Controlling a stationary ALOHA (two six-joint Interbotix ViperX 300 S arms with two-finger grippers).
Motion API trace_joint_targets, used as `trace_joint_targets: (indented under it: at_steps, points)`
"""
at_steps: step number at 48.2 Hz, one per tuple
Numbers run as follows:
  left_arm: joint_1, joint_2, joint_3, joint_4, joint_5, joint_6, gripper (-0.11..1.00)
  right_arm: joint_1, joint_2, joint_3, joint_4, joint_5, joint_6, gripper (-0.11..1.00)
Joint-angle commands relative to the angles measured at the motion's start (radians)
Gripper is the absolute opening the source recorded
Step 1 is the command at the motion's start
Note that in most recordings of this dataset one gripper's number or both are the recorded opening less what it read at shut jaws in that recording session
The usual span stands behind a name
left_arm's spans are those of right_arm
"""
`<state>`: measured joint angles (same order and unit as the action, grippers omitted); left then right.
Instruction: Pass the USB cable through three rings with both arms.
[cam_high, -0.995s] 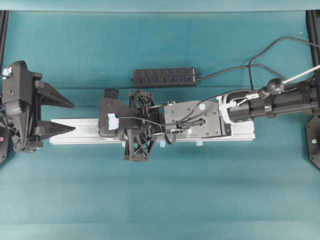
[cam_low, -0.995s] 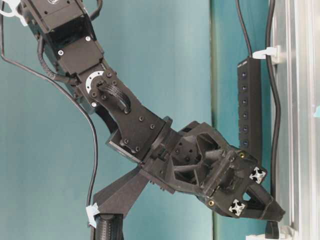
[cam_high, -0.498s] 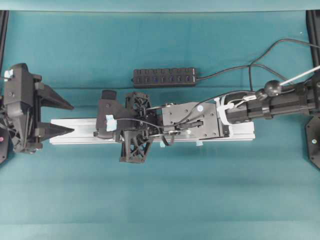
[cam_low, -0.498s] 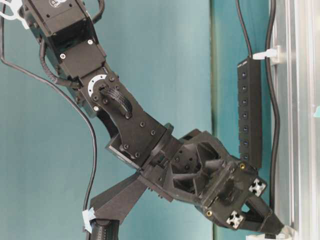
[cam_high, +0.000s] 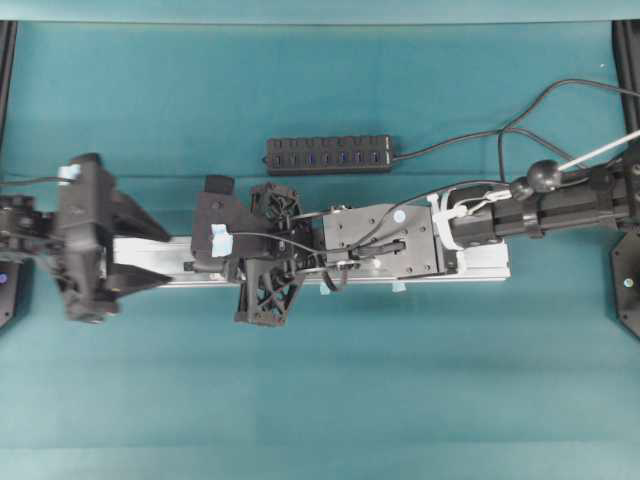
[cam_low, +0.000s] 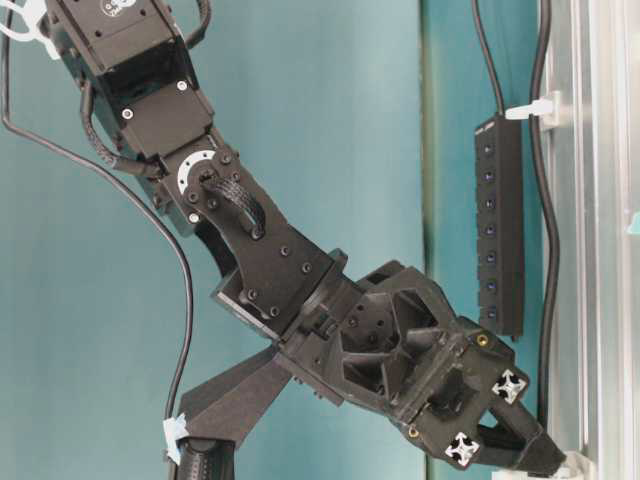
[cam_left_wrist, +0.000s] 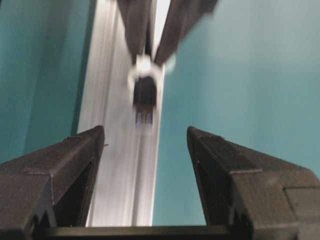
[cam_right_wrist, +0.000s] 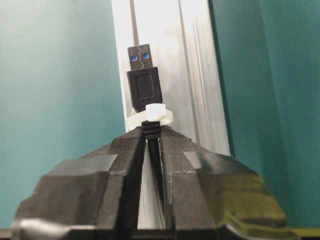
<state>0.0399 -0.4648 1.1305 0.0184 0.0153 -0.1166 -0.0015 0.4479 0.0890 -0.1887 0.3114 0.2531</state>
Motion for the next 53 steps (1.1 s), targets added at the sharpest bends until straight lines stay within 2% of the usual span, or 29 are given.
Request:
trace_joint_targets:
  at_steps: [1, 15, 35, 43, 53]
  points:
    - [-0.003, 0.06, -0.028, 0.002, -0.031, 0.0, 0.69, 0.005, -0.008, -0.011, 0.002, -0.012, 0.011, -0.06]
    - [-0.003, 0.189, -0.06, 0.002, -0.104, 0.005, 0.69, 0.003, -0.008, -0.009, 0.002, -0.012, 0.011, -0.06]
    - [-0.003, 0.256, -0.081, 0.002, -0.12, 0.015, 0.66, 0.003, -0.008, -0.009, 0.002, -0.02, 0.009, -0.06]
    - [-0.003, 0.265, -0.095, 0.002, -0.12, 0.017, 0.54, 0.005, -0.009, -0.009, 0.002, -0.02, 0.009, -0.06]
    - [-0.015, 0.265, -0.094, 0.002, -0.109, 0.048, 0.23, 0.005, -0.008, -0.009, 0.002, -0.017, 0.008, -0.06]
